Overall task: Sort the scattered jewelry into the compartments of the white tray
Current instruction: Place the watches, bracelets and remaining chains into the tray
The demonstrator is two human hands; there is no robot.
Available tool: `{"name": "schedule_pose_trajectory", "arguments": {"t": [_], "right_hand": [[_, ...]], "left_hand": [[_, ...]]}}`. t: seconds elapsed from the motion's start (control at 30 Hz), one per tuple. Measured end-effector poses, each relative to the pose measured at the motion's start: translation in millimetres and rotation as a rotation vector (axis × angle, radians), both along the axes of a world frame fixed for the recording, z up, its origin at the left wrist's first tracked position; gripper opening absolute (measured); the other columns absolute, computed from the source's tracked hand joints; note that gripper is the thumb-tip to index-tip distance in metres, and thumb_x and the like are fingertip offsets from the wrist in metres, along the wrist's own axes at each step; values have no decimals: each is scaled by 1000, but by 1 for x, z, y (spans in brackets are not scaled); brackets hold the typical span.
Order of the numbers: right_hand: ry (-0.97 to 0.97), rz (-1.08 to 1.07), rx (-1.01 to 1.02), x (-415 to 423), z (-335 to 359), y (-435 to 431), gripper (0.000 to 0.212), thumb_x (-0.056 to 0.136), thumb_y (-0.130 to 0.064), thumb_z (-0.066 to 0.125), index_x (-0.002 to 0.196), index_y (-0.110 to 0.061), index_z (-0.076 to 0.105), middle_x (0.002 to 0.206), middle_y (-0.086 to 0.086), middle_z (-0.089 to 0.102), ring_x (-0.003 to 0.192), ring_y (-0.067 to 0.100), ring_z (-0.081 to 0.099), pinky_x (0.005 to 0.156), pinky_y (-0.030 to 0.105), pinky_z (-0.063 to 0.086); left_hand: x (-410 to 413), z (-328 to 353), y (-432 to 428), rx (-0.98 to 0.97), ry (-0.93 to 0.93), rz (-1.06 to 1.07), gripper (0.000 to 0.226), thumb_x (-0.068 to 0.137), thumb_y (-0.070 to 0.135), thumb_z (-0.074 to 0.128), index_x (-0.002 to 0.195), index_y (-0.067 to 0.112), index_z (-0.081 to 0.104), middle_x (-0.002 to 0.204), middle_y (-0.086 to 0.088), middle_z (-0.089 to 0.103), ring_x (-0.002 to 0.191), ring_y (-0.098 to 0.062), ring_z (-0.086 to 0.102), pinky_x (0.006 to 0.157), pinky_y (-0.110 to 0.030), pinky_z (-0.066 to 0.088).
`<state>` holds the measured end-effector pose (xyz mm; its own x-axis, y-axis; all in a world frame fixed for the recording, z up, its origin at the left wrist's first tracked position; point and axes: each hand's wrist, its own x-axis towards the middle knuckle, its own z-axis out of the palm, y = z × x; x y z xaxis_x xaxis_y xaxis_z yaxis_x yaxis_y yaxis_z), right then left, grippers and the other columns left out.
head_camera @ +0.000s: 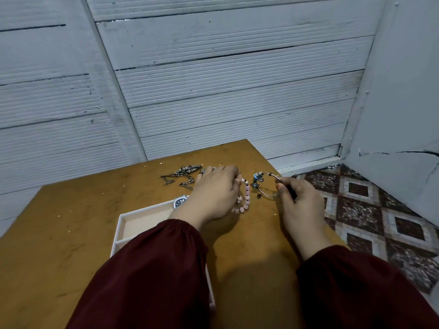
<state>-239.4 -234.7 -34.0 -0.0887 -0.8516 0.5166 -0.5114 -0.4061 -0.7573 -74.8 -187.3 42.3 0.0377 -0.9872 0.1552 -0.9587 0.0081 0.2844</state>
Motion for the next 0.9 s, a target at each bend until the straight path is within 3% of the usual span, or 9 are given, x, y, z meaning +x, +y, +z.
{"name": "schedule_pose_trajectory", "arguments": {"t": [0.13, 0.2, 0.3, 0.47, 0.6, 0.77, 0.83, 0.9], "right_hand": [[23, 35, 21, 1, 2, 4, 17, 91, -17, 60, 103, -14, 71, 90, 1, 65, 81, 11, 55, 71, 26, 42], [30, 45, 19, 2, 5, 8, 17, 91, -17, 60, 104, -13, 71, 88, -2, 63, 81, 11, 55, 72, 27, 43], [2, 78, 10, 7, 10, 13, 17, 91, -17, 60, 105, -14, 71, 89, -6, 62, 83, 7, 54, 75, 24, 42], [-74, 106, 11, 21, 15, 24, 15, 91, -18, 61, 101, -16, 72, 89, -5, 66, 79, 0, 55, 70, 13, 43], [-172, 168, 45, 37, 20, 35, 14, 90, -20, 62, 100, -20, 71, 86, -8, 65, 84, 16, 64, 78, 38, 55], [-241, 252, 59, 66, 28, 48, 12, 90, -20, 63, 99, -22, 70, 90, 2, 69, 83, 20, 66, 77, 39, 57], [-274, 303, 84, 80, 33, 55, 11, 90, -17, 63, 96, -26, 67, 87, 0, 68, 77, 17, 66, 67, 24, 56], [-308, 365, 102, 96, 36, 61, 16, 90, -15, 63, 91, -31, 67, 89, 1, 69, 75, 16, 66, 68, 24, 56]], "left_hand": [[7, 4, 7, -82, 89, 7, 18, 101, 29, 33, 100, 22, 48, 103, 0, 55, 100, -24, 44, 92, -37, 34], [12, 8, 13, -140, 125, 12, 18, 101, 27, 33, 97, 19, 49, 98, -2, 55, 96, -26, 45, 86, -37, 36], [22, 13, 21, -245, 202, 22, 20, 101, 26, 35, 91, 15, 50, 87, -4, 54, 91, -30, 50, 79, -39, 39], [42, 23, 40, -354, 342, 74, 17, 100, 23, 38, 90, 17, 50, 81, 2, 52, 91, -33, 53, 80, -43, 44], [58, 28, 60, -439, 407, 146, 18, 100, 22, 38, 91, 15, 51, 80, 4, 53, 82, -23, 49, 73, -37, 37], [82, 25, 85, -511, 542, 234, 19, 100, 25, 39, 84, 19, 49, 87, -6, 58, 75, -22, 59, 62, -28, 50], [91, 22, 96, -543, 611, 279, 22, 100, 24, 40, 79, 24, 46, 80, -3, 55, 66, -16, 54, 65, -37, 56], [105, 14, 105, -584, 639, 338, 21, 99, 24, 40, 78, 24, 46, 77, -3, 55, 68, -19, 54, 70, -49, 55]]}}
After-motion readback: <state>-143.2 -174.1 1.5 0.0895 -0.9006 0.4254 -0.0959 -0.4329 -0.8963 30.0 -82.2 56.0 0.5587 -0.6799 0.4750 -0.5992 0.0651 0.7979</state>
